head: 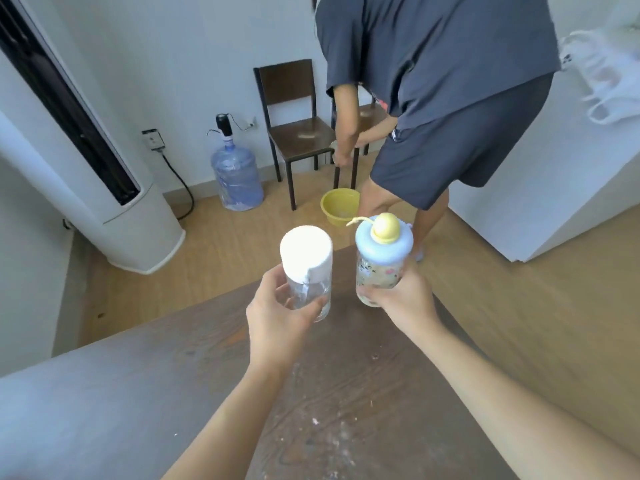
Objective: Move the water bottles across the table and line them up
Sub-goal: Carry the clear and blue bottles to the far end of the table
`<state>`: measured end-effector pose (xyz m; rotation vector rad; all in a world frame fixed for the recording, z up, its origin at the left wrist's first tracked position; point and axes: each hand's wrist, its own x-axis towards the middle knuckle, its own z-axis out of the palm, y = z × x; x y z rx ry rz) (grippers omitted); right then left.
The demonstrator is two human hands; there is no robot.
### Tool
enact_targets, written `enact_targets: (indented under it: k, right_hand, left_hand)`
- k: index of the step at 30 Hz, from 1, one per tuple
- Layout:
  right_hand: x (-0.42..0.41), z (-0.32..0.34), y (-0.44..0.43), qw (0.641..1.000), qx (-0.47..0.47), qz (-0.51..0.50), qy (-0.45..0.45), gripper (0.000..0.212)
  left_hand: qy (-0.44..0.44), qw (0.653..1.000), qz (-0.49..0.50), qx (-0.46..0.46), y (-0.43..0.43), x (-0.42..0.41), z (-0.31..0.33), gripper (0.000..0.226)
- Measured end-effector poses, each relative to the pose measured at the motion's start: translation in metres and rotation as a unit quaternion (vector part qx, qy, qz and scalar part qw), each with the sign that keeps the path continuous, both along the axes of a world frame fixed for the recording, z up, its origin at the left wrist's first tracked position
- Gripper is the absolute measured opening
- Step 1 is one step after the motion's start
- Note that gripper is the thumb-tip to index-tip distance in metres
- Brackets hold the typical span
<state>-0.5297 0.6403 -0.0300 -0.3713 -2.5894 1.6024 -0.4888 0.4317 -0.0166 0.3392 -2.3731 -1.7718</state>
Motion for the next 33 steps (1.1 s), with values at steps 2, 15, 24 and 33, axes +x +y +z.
enact_targets:
  k: [2, 15, 24, 33]
  right_hand:
    - [-0.018, -0.005, 0.008, 1.0, -0.003, -0.004, 0.007, 0.051]
    - [-0.051, -0.033, 0.023, 0.999, -0.009, -0.016, 0.035, 0.059]
    - [-0.013, -0.053, 0.03, 0.991, 0.082, 0.023, -0.107, 0.078]
    - [0.107, -0.034, -0.056, 0.979, 0.167, 0.11, -0.037, 0.028]
  left_hand:
    - [-0.004, 1.0, -0.006, -0.004, 0.01, -0.017, -0.004, 0.069]
    - [-0.032, 0.999, -0.001, -0.024, 0.032, -0.05, -0.022, 0.068]
    - [-0.076, 0.995, -0.045, -0.053, 0.023, -0.034, -0.02, 0.085]
    - [-0.118, 0.979, -0.056, -0.154, -0.089, 0.108, -0.041, 0.03]
